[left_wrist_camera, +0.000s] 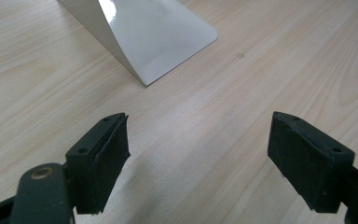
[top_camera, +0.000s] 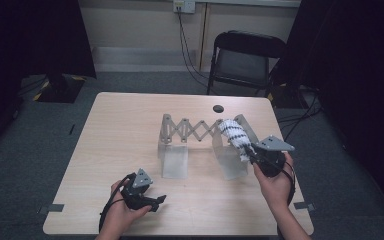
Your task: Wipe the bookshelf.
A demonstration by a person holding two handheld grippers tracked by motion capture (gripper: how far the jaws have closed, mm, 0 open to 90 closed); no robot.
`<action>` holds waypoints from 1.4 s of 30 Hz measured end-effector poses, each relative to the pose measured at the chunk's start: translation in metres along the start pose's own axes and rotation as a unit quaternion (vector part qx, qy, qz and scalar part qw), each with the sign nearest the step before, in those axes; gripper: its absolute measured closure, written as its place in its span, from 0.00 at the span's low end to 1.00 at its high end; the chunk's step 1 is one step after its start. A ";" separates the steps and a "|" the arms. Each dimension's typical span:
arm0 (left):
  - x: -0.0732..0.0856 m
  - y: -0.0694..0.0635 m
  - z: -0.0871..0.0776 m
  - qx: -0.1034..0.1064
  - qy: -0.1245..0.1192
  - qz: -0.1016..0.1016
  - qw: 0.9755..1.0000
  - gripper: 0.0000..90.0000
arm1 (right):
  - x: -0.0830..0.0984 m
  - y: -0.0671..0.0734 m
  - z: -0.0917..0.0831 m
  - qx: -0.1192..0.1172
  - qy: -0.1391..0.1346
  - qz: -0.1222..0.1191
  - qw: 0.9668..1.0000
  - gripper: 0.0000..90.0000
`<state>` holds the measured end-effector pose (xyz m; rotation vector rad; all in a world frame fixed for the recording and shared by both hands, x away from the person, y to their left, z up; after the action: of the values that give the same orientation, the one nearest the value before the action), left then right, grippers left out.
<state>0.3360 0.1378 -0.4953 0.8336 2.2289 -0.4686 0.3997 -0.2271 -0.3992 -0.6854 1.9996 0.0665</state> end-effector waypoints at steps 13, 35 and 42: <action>0.000 0.000 0.000 0.000 0.000 0.000 1.000 0.23 | 0.034 0.008 0.020 -0.009 0.029 0.017 0.999 0.86; 0.000 0.000 0.000 0.000 0.000 0.001 1.000 0.23 | 0.077 0.021 0.041 -0.024 0.067 0.032 0.997 0.86; 0.000 0.000 -0.001 -0.001 0.001 0.002 1.000 0.23 | 0.082 0.024 0.044 -0.029 0.073 0.032 0.996 0.86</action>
<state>0.3358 0.1382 -0.4950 0.8388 2.2288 -0.4628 0.3938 -0.2290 -0.4952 -0.6805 2.1680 0.1150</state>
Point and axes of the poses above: each handheld gripper's, and its own axes: z roughly forward along the jaws, x roughly out of its underside, y roughly to its left, the point moved 3 cm from there along z, roughly forward along the jaws, and after that the axes turned 3 degrees about -z, right-handed, at the moved point
